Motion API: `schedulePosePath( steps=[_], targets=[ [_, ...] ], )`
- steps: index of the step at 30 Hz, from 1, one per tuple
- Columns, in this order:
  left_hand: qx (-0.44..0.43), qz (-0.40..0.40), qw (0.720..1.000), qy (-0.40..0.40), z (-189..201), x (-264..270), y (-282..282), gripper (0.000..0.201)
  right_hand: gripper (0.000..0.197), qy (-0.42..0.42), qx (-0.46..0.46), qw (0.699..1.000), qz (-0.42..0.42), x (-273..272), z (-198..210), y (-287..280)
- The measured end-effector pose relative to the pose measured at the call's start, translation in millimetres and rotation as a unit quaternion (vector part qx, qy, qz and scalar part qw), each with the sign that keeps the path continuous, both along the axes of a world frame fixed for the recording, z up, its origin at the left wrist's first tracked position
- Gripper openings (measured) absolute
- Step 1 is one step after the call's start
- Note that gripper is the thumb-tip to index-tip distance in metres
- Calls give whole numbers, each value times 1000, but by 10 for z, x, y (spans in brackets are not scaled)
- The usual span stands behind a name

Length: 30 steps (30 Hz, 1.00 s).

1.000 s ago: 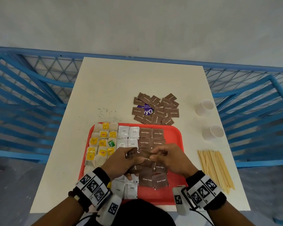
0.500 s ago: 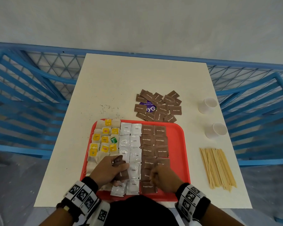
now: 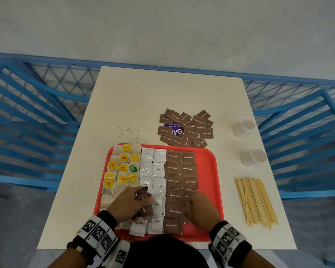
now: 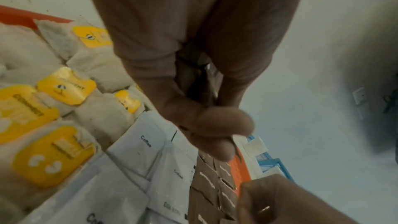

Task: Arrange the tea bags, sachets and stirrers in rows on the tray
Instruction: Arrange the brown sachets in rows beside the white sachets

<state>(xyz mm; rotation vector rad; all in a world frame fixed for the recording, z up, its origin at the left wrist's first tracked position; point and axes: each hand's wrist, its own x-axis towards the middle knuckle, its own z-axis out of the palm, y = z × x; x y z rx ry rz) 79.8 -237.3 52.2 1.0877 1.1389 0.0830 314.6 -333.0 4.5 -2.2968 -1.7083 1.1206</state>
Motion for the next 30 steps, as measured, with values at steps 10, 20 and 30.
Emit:
schedulePosePath(
  steps=[10,20,30],
  targets=[
    [-9,0,1000,13,-41,46,-31,28,44,-4,78,991,107,250,-99,-524],
    [-16,-1,1000,-1,-29,53,-48,20,39,-30,90,990,107,216,-234,-452],
    [-147,62,978,-132,166,198,21,26,24,178,178,967,-47,-37,478,-56]
  ],
)
